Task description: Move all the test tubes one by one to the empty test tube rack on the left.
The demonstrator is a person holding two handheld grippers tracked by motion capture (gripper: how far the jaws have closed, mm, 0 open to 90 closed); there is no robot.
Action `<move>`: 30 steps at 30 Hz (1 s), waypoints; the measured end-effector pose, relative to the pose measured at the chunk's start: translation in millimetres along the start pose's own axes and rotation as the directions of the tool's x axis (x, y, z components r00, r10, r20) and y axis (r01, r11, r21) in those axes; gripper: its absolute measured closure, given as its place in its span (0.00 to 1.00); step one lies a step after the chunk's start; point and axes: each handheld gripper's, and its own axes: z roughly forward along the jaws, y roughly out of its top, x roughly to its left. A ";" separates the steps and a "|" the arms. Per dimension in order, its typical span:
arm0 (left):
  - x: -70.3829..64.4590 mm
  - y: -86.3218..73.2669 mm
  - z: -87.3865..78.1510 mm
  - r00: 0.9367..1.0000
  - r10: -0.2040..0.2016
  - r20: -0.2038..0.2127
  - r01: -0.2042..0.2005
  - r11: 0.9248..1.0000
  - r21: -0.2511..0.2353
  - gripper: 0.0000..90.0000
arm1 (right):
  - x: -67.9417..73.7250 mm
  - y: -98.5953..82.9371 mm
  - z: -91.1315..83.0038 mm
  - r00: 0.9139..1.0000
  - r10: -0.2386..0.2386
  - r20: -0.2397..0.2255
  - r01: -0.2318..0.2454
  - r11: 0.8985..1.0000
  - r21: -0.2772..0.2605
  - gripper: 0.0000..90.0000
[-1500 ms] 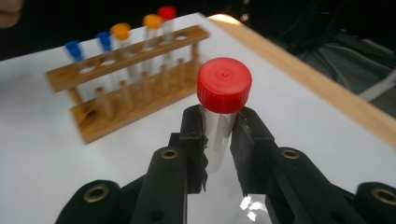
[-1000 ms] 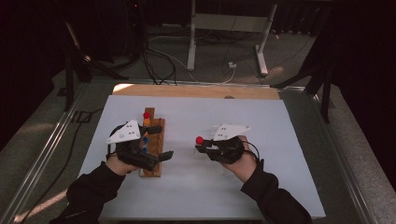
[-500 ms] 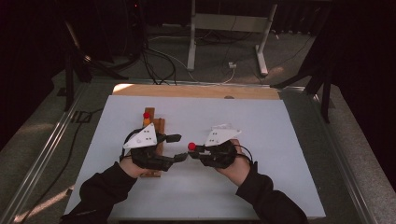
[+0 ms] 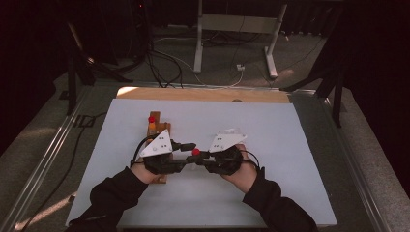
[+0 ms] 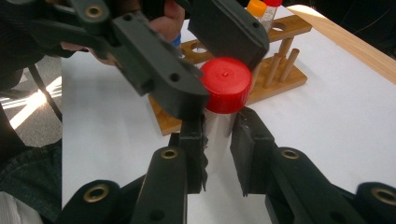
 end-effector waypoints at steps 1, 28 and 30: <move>-0.1 0.1 0.3 1.000 0.007 -0.005 -0.007 1.000 0.001 0.71 | -0.1 0.1 0.1 1.000 0.001 0.001 -0.001 1.000 -0.001 0.84; 28.2 19.3 -26.3 0.995 -0.025 -0.101 0.020 0.998 -0.052 0.80 | 2.1 -5.2 -22.5 0.996 0.061 0.071 -0.051 0.990 -0.133 0.31; 32.6 21.9 -29.2 0.993 -0.028 -0.113 0.022 0.998 -0.053 0.80 | 2.5 -7.6 -24.4 0.994 0.062 0.084 -0.051 0.990 -0.134 0.23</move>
